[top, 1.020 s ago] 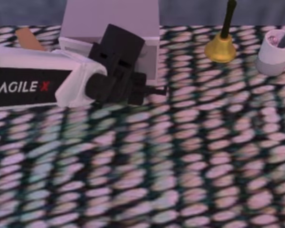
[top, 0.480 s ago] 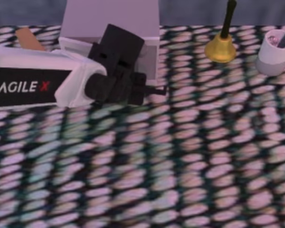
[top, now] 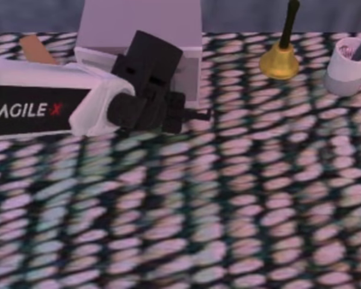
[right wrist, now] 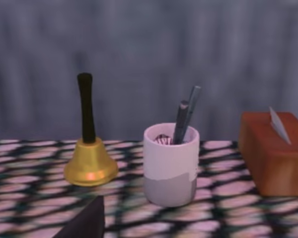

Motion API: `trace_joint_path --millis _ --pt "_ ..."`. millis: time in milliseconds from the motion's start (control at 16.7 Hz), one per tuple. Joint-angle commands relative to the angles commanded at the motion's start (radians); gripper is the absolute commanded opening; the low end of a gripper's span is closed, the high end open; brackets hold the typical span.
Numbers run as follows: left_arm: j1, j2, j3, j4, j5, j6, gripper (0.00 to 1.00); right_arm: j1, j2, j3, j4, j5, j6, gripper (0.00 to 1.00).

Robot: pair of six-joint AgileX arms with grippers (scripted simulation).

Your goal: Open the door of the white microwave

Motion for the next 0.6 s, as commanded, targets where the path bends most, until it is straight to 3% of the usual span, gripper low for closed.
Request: trace_joint_path --millis 600 --pt "0.017 -0.04 -0.058 0.029 0.052 0.064 0.0 0.0 0.0 0.0 0.0 0.0 0.0 1.0"
